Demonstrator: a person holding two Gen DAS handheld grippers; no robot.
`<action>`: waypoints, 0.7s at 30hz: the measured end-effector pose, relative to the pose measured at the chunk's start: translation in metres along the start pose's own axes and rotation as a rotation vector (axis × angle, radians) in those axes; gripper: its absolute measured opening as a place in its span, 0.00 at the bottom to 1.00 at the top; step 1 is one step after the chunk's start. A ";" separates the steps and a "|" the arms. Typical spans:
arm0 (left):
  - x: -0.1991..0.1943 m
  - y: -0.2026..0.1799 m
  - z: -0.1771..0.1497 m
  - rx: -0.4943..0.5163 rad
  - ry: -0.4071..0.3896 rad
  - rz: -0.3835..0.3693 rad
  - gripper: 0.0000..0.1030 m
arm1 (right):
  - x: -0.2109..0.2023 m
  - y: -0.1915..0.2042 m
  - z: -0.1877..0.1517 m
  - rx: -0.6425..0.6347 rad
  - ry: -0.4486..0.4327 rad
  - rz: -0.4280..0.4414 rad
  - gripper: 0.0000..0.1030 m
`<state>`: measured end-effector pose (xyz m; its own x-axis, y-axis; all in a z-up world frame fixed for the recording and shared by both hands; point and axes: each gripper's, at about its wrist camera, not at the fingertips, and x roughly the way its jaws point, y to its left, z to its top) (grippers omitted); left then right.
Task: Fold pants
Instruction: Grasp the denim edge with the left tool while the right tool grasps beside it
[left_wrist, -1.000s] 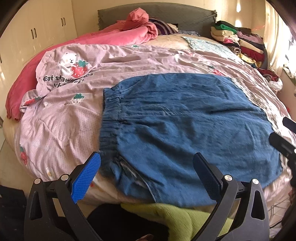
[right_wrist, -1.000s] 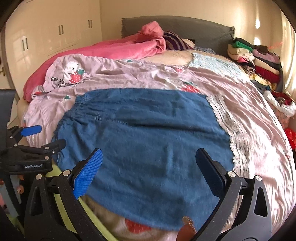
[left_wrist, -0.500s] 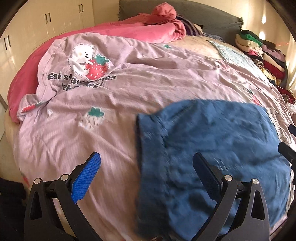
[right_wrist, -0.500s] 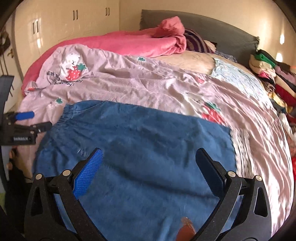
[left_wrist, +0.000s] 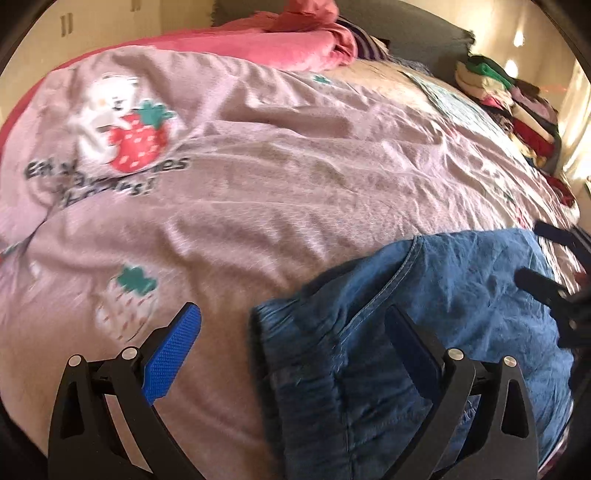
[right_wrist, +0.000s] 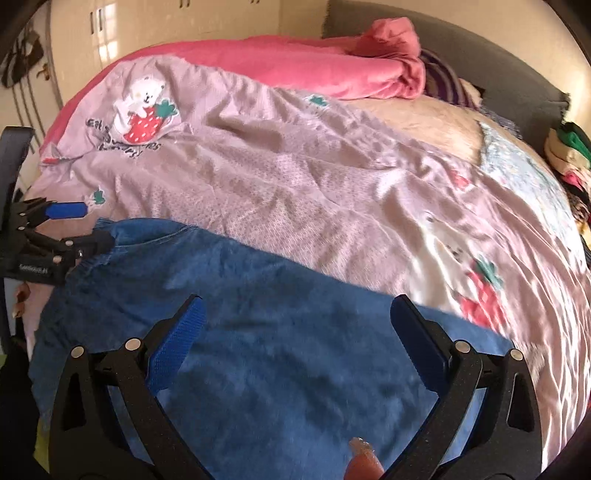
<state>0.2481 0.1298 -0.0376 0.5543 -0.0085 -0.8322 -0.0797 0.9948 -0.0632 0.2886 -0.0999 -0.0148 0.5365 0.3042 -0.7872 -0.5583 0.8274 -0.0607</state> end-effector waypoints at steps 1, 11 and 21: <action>0.003 -0.001 0.001 0.007 0.004 0.003 0.96 | 0.006 0.002 0.003 -0.021 0.009 -0.003 0.92; 0.014 -0.012 -0.003 0.116 -0.028 -0.012 0.37 | 0.047 0.019 0.015 -0.165 0.077 0.009 0.92; -0.043 -0.012 -0.024 0.097 -0.157 -0.143 0.31 | 0.056 0.039 0.015 -0.269 0.043 0.038 0.74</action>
<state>0.2049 0.1160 -0.0142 0.6771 -0.1422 -0.7221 0.0851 0.9897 -0.1151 0.3069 -0.0436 -0.0519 0.4876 0.3073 -0.8172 -0.7284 0.6592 -0.1867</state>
